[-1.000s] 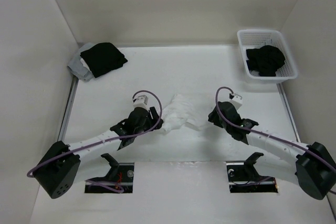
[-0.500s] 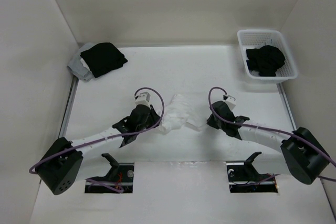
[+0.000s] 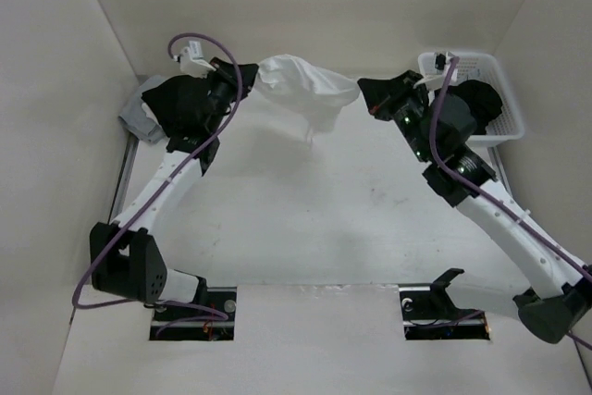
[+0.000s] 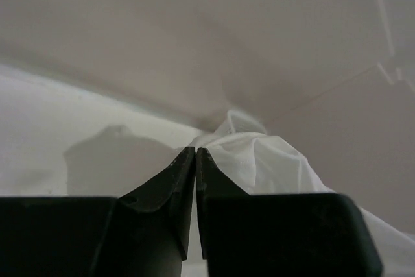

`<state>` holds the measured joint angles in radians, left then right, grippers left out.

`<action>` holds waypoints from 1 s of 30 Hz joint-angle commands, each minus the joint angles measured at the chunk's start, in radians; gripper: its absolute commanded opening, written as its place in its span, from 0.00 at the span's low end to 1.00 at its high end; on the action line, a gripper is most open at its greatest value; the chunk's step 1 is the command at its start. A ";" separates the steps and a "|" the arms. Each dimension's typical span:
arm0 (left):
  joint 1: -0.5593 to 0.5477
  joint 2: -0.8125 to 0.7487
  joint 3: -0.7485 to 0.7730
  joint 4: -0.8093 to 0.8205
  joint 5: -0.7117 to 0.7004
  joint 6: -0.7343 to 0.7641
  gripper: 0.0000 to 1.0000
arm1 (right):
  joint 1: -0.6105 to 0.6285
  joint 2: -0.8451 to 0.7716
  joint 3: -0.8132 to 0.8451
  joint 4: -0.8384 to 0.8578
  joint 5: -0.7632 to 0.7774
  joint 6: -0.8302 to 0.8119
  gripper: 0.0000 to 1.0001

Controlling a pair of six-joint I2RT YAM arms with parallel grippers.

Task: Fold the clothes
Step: Flatten the tank top out

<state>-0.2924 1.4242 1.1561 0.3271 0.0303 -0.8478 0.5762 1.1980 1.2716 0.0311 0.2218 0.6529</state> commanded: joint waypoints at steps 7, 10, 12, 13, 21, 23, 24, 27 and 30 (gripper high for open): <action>0.175 -0.238 -0.506 0.271 -0.004 -0.161 0.45 | 0.317 -0.270 -0.601 -0.017 0.094 0.230 0.01; 0.209 -0.260 -0.608 0.267 -0.007 -0.198 0.43 | 0.336 -0.288 -0.733 -0.016 0.103 0.329 0.02; 0.210 -0.284 -0.683 0.248 -0.010 -0.179 0.41 | 0.337 -0.294 -0.832 -0.022 0.113 0.398 0.02; 0.200 -0.295 -0.703 0.224 -0.013 -0.151 0.41 | 0.336 -0.304 -0.868 -0.025 0.114 0.413 0.02; -0.056 -0.292 -0.720 -0.080 -0.231 0.128 0.41 | 0.225 -0.376 -0.954 -0.094 0.128 0.401 0.03; -0.131 -0.291 -0.722 -0.167 -0.273 0.162 0.38 | 0.205 -0.390 -0.971 -0.109 0.123 0.395 0.03; -0.167 -0.294 -0.725 -0.204 -0.285 0.165 0.36 | 0.201 -0.397 -0.979 -0.114 0.120 0.393 0.03; -0.283 -0.320 -0.748 -0.328 -0.313 0.135 0.38 | 0.176 -0.436 -1.003 -0.129 0.116 0.389 0.03; -0.386 -0.352 -0.760 -0.443 -0.290 0.084 0.41 | 0.149 -0.475 -1.011 -0.151 0.106 0.370 0.03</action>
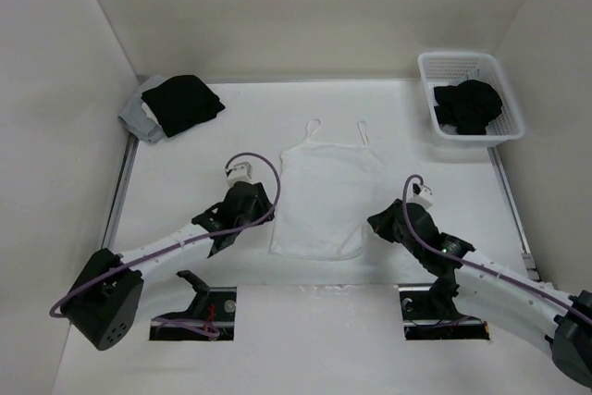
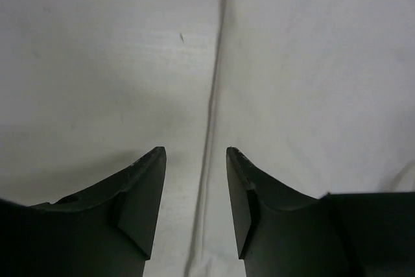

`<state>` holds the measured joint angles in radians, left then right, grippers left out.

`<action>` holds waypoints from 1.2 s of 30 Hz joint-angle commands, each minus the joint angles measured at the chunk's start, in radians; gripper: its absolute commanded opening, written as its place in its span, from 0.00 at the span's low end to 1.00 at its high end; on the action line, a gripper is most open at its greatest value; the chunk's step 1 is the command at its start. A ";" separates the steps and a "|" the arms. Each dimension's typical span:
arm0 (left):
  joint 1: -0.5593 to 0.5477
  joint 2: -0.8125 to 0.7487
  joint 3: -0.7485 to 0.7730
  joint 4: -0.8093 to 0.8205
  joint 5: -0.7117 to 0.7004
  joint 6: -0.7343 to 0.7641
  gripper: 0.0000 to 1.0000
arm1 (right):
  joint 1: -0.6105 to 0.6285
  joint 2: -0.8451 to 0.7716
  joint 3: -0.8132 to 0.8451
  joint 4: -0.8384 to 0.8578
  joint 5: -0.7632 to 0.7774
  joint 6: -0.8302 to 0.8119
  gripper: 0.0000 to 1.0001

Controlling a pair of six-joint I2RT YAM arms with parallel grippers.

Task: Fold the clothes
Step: Flatten the tank top out

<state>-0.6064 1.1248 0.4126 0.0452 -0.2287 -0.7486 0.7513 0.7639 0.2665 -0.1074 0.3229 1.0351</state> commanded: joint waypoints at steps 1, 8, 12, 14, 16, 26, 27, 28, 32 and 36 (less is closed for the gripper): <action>-0.088 -0.063 -0.020 -0.191 -0.012 -0.020 0.42 | -0.031 -0.052 -0.009 -0.018 0.002 -0.013 0.03; -0.175 -0.138 -0.005 -0.408 0.034 -0.135 0.38 | -0.031 -0.103 -0.015 -0.043 0.001 -0.006 0.03; -0.226 -0.180 -0.024 -0.455 0.029 -0.178 0.38 | -0.017 -0.130 -0.016 -0.067 0.008 0.009 0.03; -0.246 -0.184 -0.029 -0.449 0.055 -0.193 0.38 | -0.013 -0.141 -0.018 -0.078 0.010 0.019 0.02; -0.255 -0.172 -0.037 -0.439 0.068 -0.199 0.39 | -0.008 -0.147 -0.018 -0.083 0.010 0.020 0.02; -0.250 -0.094 -0.054 -0.312 0.111 -0.189 0.21 | 0.001 -0.160 -0.009 -0.103 0.011 0.020 0.02; -0.246 -0.095 -0.049 -0.300 0.117 -0.184 0.16 | 0.001 -0.160 -0.006 -0.103 0.011 0.020 0.02; -0.243 -0.100 -0.044 -0.292 0.120 -0.182 0.12 | 0.001 -0.158 -0.004 -0.104 0.011 0.020 0.02; -0.168 -0.248 0.000 -0.254 0.118 -0.178 0.04 | 0.000 -0.132 0.025 -0.088 -0.002 -0.003 0.02; 0.021 -0.289 0.101 -0.182 0.167 -0.129 0.02 | -0.051 -0.031 0.133 -0.019 -0.036 -0.093 0.02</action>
<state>-0.7204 0.8787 0.3882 -0.2695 -0.0952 -0.9226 0.7368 0.6544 0.2665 -0.2127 0.3161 1.0267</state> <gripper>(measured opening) 0.032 0.025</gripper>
